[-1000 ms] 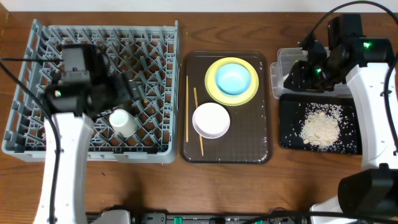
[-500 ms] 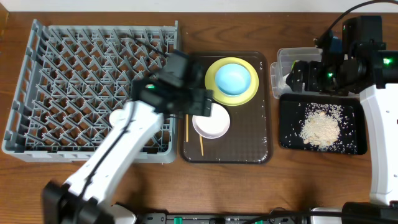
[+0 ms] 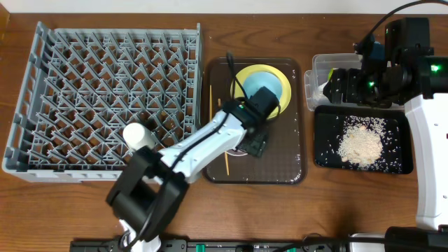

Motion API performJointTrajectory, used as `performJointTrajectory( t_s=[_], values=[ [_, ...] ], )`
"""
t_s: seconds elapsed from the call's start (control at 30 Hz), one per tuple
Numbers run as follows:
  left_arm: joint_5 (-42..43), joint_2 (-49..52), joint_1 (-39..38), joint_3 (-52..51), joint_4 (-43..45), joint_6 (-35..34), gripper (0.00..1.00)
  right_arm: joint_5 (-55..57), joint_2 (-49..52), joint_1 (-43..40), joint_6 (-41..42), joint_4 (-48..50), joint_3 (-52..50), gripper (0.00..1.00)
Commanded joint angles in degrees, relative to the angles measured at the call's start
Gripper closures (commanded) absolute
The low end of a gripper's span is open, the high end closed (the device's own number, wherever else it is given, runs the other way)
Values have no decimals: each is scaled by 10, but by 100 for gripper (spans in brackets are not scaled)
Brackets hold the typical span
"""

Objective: Sort waste into correct bins and load items into the dishwasher
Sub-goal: 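Reach the left gripper to the pink bowl and lift it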

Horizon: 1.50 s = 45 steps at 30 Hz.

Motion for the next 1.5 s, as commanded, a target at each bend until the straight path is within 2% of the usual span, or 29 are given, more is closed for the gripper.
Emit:
performJointTrajectory(
  t_s=[0.0,0.13,0.3,0.43,0.83,0.87,0.93,1.13,1.3,1.47],
  values=[
    [-19,22,-7,1,2,3,33,-5,2,5,3,-1,0,17],
    [-19,28,-16,1,2,3,42,-4,2,5,3,-1,0,18],
    [-19,28,-26,1,8,3,66,-4,2,5,2,-1,0,19],
    [-19,28,-30,1,8,3,79,-4,2,5,2,-1,0,19],
    [-19,30,-30,-12,9,3,80,-4,2,5,2,-1,0,19],
    [-19,30,-30,-12,10,3,81,-4,2,5,2,-1,0,19],
    [-19,29,-30,-12,12,3,92,-5,2,5,2,-1,0,19],
    [-19,19,-30,1,3,3,93,-4,2,5,2,-2,0,19],
    [-19,-37,-30,59,-36,9,93,-4,2,5,2,-3,0,20],
    [-22,-111,-17,75,-38,42,92,-4,2,5,2,-3,0,20]
  ],
)
